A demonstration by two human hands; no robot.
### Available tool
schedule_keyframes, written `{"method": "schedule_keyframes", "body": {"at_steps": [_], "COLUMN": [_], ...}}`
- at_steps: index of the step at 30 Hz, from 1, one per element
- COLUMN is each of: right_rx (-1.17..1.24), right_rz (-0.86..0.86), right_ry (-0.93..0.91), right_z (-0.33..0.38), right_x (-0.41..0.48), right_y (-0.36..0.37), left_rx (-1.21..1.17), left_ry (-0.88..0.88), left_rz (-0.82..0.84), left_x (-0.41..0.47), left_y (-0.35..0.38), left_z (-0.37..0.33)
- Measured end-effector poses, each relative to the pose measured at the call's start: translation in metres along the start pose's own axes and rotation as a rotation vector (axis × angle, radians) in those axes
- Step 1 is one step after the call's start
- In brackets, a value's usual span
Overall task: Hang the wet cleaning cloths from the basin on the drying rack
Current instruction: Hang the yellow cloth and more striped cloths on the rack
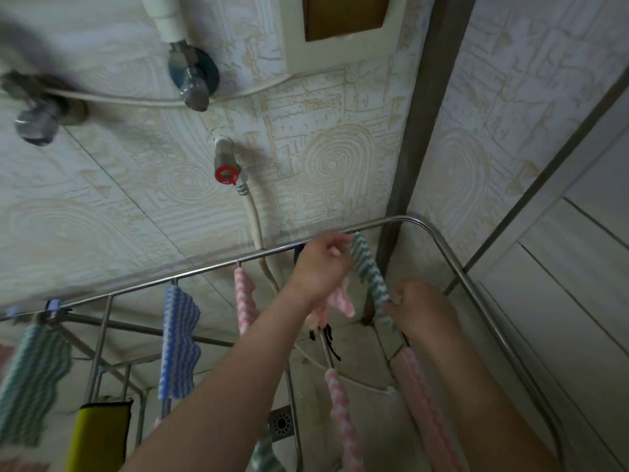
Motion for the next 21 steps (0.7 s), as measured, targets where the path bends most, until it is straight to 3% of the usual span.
{"method": "schedule_keyframes", "body": {"at_steps": [3, 7, 9, 11, 15, 19, 21], "right_rx": [0.298, 1.042, 1.127, 1.161, 1.25, 1.314, 1.362], "right_rz": [0.08, 0.503, 0.571, 0.493, 0.289, 0.237, 0.218], "right_ry": [-0.108, -0.17, -0.291, -0.332, -0.289, -0.258, -0.225], "right_z": [0.027, 0.08, 0.112, 0.133, 0.176, 0.212, 0.225], "right_x": [-0.014, -0.052, -0.072, -0.083, -0.112, -0.152, -0.165], "right_y": [-0.023, -0.037, -0.04, -0.038, -0.036, -0.03, -0.029], "left_rx": [-0.538, -0.953, -1.079, -1.144, -1.05, -0.682, -0.577], "left_ry": [-0.103, -0.134, -0.129, -0.124, 0.052, 0.171, 0.145], "left_rz": [-0.07, -0.189, -0.175, -0.14, -0.174, -0.178, -0.161], "left_x": [-0.026, -0.052, -0.07, -0.085, -0.134, -0.185, -0.203], "left_y": [-0.036, -0.065, -0.08, -0.086, -0.12, -0.157, -0.169], "left_z": [-0.006, -0.001, 0.002, -0.004, -0.02, -0.017, -0.008]}}
Point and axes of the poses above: each hand's wrist, its own x-axis towards the middle knuckle, its own y-axis out of the palm, z = x × y, the point moved 6 cm from there along x, towards the middle knuckle, and after that the axes turned 13 degrees about -x, right-handed, at the moved point
